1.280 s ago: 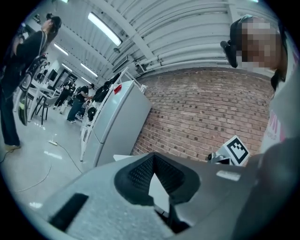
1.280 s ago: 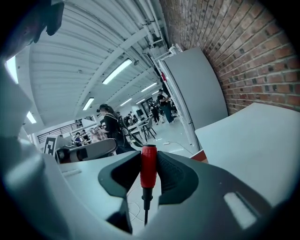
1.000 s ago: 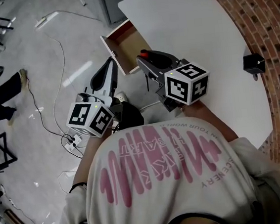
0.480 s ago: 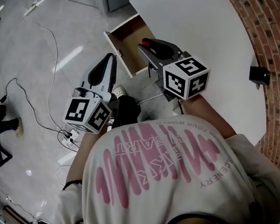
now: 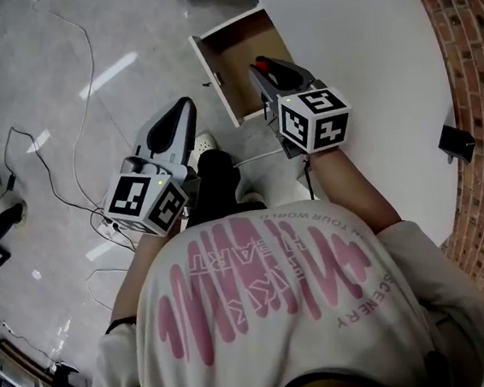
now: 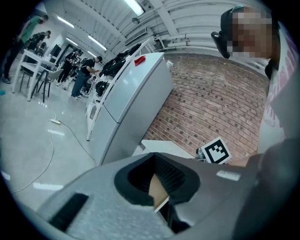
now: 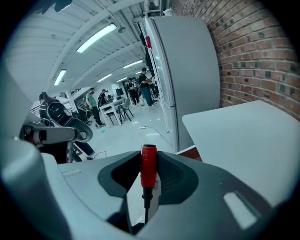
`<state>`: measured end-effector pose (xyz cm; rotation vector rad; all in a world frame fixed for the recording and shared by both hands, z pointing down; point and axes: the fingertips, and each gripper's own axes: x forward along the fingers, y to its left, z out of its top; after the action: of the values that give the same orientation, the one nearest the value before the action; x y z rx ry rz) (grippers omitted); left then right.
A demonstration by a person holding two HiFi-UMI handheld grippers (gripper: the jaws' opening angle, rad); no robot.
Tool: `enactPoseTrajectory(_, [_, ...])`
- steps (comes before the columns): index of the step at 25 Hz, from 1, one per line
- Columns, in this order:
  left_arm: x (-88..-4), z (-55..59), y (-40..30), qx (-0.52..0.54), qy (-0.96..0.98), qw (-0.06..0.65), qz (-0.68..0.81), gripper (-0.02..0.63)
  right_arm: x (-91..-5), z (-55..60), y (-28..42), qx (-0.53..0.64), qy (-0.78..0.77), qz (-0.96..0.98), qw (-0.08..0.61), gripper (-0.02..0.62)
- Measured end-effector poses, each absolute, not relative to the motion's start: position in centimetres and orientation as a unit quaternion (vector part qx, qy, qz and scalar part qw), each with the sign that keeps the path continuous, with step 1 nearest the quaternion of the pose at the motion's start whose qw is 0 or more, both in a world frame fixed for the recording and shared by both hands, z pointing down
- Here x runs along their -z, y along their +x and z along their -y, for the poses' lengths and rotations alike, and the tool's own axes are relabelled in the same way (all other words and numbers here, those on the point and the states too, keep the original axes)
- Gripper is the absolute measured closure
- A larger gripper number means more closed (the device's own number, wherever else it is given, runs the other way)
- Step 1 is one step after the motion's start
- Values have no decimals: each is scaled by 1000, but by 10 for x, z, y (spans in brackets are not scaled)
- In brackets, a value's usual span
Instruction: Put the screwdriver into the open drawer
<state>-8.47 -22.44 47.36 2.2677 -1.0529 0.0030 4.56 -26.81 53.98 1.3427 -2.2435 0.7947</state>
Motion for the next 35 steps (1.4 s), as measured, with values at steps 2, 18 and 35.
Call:
enactPoseTrajectory(2, [-484, 226, -92, -6, 858, 321, 401, 604, -554, 274, 45, -287, 487, 799, 204, 472])
enactPoseTrajectory(18, [-542, 244, -136, -29, 837, 371, 401, 604, -663, 305, 47, -342, 523, 739, 253, 472])
enactPoseTrajectory(35, [-562, 254, -173, -40, 799, 391, 455, 604, -732, 340, 54, -368, 511, 711, 312, 472])
